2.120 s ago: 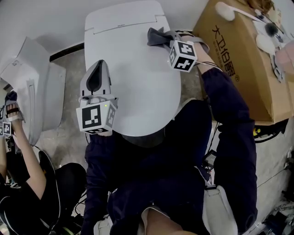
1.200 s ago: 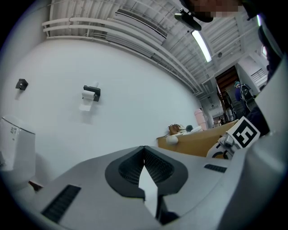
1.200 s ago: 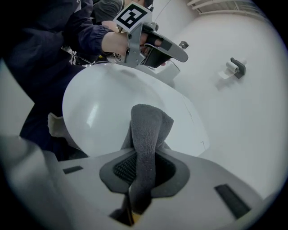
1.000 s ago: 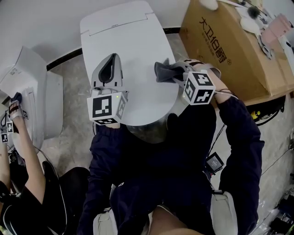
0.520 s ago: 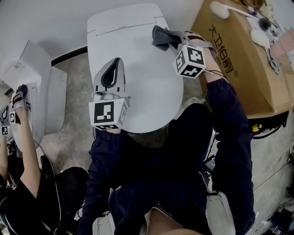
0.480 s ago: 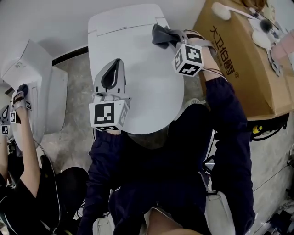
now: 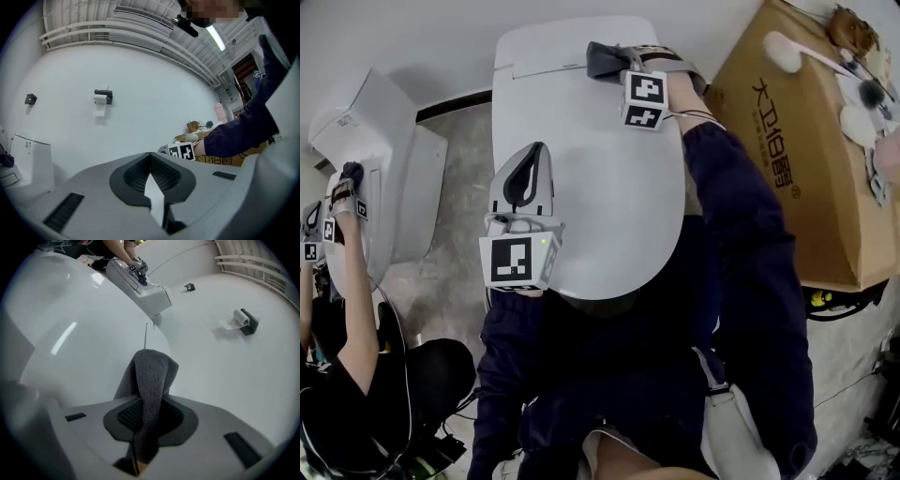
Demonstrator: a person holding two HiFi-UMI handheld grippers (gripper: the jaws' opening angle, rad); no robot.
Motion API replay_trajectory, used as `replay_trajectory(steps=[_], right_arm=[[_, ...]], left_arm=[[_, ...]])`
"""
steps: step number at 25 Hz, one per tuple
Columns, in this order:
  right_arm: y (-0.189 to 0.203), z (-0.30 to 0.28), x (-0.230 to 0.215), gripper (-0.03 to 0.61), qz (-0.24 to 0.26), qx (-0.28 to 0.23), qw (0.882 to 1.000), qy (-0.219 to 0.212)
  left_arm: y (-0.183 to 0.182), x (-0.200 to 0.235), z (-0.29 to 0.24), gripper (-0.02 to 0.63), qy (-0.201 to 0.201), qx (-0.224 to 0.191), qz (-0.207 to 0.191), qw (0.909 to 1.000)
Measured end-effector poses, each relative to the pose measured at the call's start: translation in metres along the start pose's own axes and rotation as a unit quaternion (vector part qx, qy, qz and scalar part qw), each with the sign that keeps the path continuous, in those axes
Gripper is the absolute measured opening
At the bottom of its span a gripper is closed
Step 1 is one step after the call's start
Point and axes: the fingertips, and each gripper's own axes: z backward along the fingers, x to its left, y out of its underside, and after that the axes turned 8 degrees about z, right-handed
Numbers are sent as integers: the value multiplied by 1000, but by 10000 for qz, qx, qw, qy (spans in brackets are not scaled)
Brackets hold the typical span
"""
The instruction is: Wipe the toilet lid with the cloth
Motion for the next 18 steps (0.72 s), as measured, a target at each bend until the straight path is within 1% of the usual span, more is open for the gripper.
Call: replay_trajectory(steps=[3,8,13,18], right_arm=[[-3,-19,4,69,138,52,9998,-151],[-4,-19,6,69,118,41,9997,-211],[-12,-2,19,69,161,40,9991,-381],[-27,34,41,69,127,-56,9987,-492]], left_arm=[[-2,6,0,15,-125,-30,-1,9999],[2,13,4,15,-230,-24,50,9997],[1,11,7,15,-135,-71,38,9999],[-3,7,13,15,-7,-114,17,9999]])
